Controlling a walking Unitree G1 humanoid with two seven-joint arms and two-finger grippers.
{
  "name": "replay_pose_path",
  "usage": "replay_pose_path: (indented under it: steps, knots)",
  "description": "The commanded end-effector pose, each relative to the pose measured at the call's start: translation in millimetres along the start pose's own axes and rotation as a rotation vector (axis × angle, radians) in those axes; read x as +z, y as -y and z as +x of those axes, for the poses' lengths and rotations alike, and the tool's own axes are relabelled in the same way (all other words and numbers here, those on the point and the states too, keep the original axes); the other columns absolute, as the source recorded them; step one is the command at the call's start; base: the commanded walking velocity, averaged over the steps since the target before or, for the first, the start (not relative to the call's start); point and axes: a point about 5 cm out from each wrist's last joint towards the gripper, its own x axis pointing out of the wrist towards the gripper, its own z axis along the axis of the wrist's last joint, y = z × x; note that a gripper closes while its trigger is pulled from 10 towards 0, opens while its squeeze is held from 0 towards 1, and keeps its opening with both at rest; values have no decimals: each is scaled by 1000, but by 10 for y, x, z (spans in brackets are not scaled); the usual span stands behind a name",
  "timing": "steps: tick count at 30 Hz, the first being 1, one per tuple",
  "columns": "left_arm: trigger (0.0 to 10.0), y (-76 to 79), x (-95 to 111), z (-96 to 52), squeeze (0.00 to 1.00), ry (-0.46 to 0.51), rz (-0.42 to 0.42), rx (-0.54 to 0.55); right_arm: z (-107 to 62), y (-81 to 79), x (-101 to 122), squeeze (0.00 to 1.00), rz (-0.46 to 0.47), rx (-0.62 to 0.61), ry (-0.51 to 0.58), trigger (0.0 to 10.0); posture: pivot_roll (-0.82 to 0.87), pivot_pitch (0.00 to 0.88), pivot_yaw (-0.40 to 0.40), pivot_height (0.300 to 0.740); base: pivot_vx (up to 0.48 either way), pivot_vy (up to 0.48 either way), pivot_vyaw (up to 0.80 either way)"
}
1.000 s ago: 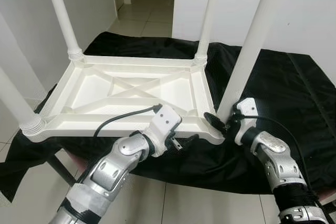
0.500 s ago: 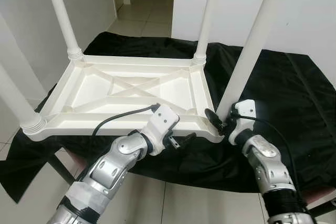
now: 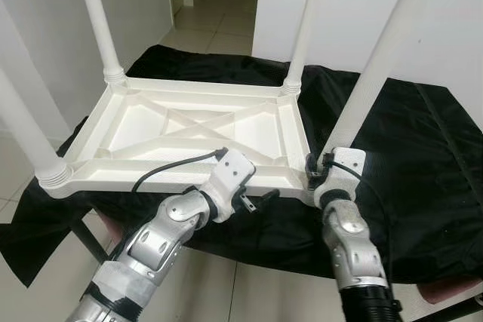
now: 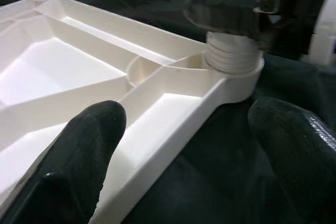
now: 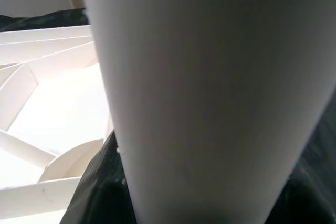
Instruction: Building children table
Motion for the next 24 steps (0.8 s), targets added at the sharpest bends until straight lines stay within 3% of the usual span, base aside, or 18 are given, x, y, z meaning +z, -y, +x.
replay_pose_path:
  steps: [1,2,6,7,8,9,14,15,18,21,24]
  knots:
    - [10000,41,-16,1,0,-1,6,-62,-13,-5,-69,0,30,-12,-44,10000,-50,0,-53,740,0,0,0]
    - [10000,43,-6,18,0,5,6,-61,-30,9,-55,129,26,48,-33,10000,-54,0,-59,740,0,0,0]
    - [10000,41,-2,23,0,7,7,-60,-38,17,-50,129,17,61,-32,10000,-54,0,-59,740,0,0,0]
    - [10000,36,1,28,0,8,6,-59,-44,25,-48,675,24,71,-31,10000,-54,0,-59,740,0,0,0]
    - [10000,36,1,28,0,8,6,-59,-44,25,-48,675,24,71,-31,10000,-54,0,-59,740,0,0,0]
    - [10000,30,3,29,0,9,7,-58,-55,50,-28,1000,29,104,-18,10000,-58,0,-53,740,0,0,0]
    - [10000,23,5,24,0,5,18,-61,-68,141,3,980,11,192,-7,10000,-58,0,-50,740,0,0,0]
    - [10000,22,1,15,0,1,26,-65,-69,240,22,0,-21,250,6,10000,-55,0,-50,740,0,0,0]
    - [10000,22,-3,10,0,-2,28,-66,-57,305,26,0,-16,269,5,10000,-55,0,-50,740,0,0,0]
    - [10000,34,-7,-3,0,-5,32,-83,1,372,37,0,-77,413,7,10000,-55,0,-50,740,0,0,0]
    - [10000,40,-12,-8,0,-7,33,-90,17,373,44,0,-106,477,10,10000,-55,0,-50,740,0,0,0]
